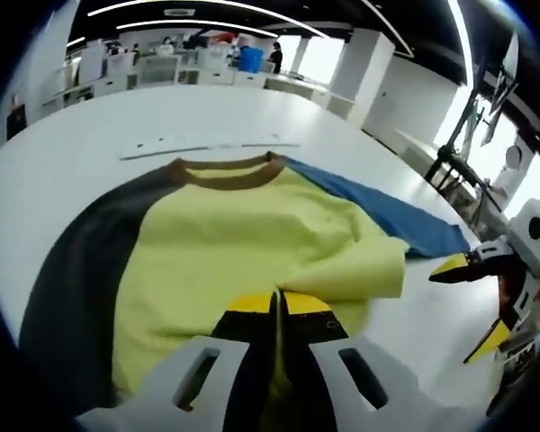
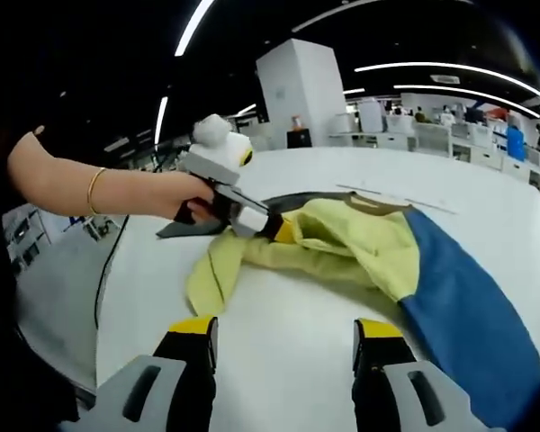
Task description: Fold the garment on the visible template until the final outline fits inside the template.
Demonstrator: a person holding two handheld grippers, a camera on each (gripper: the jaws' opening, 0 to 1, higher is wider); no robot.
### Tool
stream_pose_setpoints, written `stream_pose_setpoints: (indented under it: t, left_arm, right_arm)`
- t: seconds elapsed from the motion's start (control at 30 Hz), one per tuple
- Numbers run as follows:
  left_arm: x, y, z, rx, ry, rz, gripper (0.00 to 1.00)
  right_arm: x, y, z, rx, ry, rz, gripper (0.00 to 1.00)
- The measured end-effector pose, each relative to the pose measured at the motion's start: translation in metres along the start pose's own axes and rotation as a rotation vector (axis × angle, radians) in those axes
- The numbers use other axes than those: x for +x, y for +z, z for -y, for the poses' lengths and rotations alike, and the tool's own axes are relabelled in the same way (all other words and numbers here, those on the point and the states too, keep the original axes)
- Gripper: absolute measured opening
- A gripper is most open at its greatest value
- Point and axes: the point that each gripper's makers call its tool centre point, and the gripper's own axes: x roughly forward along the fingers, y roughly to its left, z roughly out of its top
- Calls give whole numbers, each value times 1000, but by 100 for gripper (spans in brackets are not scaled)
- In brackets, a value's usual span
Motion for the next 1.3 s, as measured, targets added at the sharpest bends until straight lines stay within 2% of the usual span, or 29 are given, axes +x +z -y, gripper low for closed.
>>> stream_pose_setpoints:
  t: [0.17, 0.27, 0.33, 0.43, 0.5, 0.6, 0.7, 0.77, 0.9, 1.13, 1.3]
  left_arm:
    - [0, 0, 0, 12, 4, 0, 0]
    - [0, 0, 1, 27, 7, -2, 0]
    - [0, 0, 1, 30, 10, -2, 0]
    - [0, 0, 1, 40, 14, -2, 0]
    - [0, 1, 1, 44, 14, 0, 0]
    - [0, 1, 1, 39, 11, 2, 0]
    - [-1, 1, 2, 39, 10, 2, 0]
    - [-1, 1, 2, 40, 10, 3, 0]
    - [-1, 1, 2, 38, 9, 5, 0]
    - [0, 1, 2, 34, 7, 5, 0]
    - [-1, 1, 2, 35, 8, 5, 0]
  right_arm:
    - [12, 2, 5, 21, 11, 8, 61]
    - [15, 5, 16, 23, -23, 10, 61]
    - [14, 12, 21, -11, -47, 31, 58]
    - [14, 18, 27, 3, -58, 40, 62]
    - [15, 20, 31, -1, -65, 39, 61]
    - [13, 23, 29, 3, -62, 43, 59]
    - [14, 32, 24, -20, -55, 69, 61]
    - [16, 36, 22, -32, -47, 85, 58]
    - [19, 44, 13, -82, -14, 101, 41]
    - [27, 48, 9, -156, 3, 94, 33]
    - [37, 53, 8, -178, 2, 93, 30]
